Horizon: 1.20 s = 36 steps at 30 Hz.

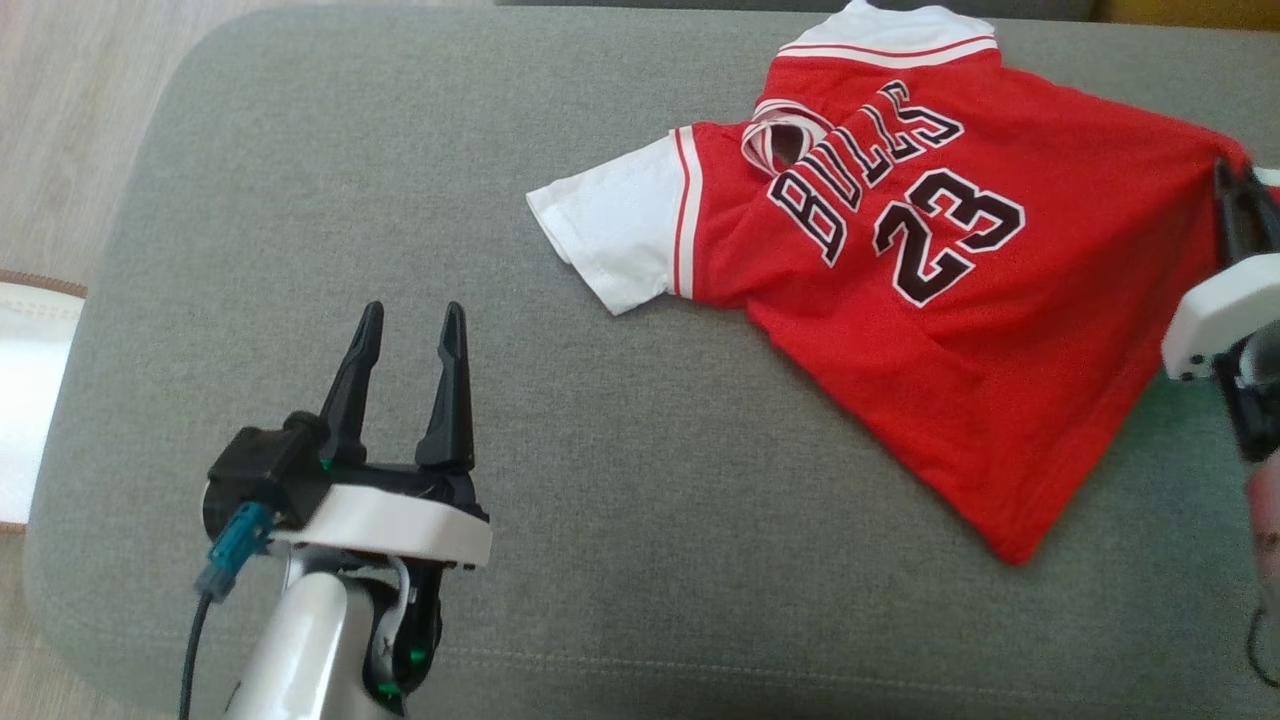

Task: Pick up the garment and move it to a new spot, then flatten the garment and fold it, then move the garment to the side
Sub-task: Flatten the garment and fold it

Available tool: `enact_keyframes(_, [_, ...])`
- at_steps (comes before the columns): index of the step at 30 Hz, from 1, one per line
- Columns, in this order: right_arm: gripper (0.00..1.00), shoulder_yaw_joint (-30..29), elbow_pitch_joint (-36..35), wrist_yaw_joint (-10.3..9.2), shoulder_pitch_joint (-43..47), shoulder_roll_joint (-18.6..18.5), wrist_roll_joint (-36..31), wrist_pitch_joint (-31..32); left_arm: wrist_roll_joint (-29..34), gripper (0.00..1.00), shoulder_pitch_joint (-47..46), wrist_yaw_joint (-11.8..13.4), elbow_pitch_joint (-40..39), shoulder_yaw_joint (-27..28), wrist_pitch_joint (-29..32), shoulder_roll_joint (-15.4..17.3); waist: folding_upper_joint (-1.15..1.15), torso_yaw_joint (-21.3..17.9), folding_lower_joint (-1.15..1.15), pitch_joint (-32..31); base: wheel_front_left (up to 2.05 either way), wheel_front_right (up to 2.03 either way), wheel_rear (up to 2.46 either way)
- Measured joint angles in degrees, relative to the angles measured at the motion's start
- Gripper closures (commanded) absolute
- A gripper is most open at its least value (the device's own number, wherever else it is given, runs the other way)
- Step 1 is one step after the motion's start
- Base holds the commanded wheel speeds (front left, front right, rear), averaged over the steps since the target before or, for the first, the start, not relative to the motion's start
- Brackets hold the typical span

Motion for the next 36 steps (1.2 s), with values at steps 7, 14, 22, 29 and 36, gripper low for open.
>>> enact_keyframes(7, [0.00,-3.24,1.40,0.00,-1.97,-0.87,-7.46,-1.29,-0.19,0.00,-0.05,0.26,0.02,-0.15,0.00,0.00,0.00,0.14,0.00,0.63,0.00,0.00,0.00])
enact_keyframes(14, [0.00,-5.70,-0.83,0.00,-1.87,6.32,-7.40,-7.15,-0.02,0.00,-0.04,0.19,0.14,0.84,0.01,-0.01,0.00,-2.15,0.00,-0.44,0.00,0.00,0.00])
enact_keyframes(22, [0.00,-3.44,-11.91,0.00,11.33,14.19,-0.58,-9.34,0.00,0.00,0.59,0.08,-0.12,2.42,0.00,0.00,0.00,-6.68,0.00,-2.71,0.00,0.00,0.00])
enact_keyframes(29, [0.00,2.35,-18.73,0.00,24.14,14.63,10.44,-8.56,0.00,0.00,1.81,-0.10,-0.15,2.50,0.00,0.00,0.00,-9.85,0.00,-4.19,0.00,0.00,0.00])
enact_keyframes(36, [0.00,4.38,-20.05,0.00,27.75,14.83,13.34,-6.91,0.01,0.00,1.80,-0.32,-0.19,2.43,0.00,0.00,0.00,-10.68,0.00,-3.73,0.00,0.00,0.00])
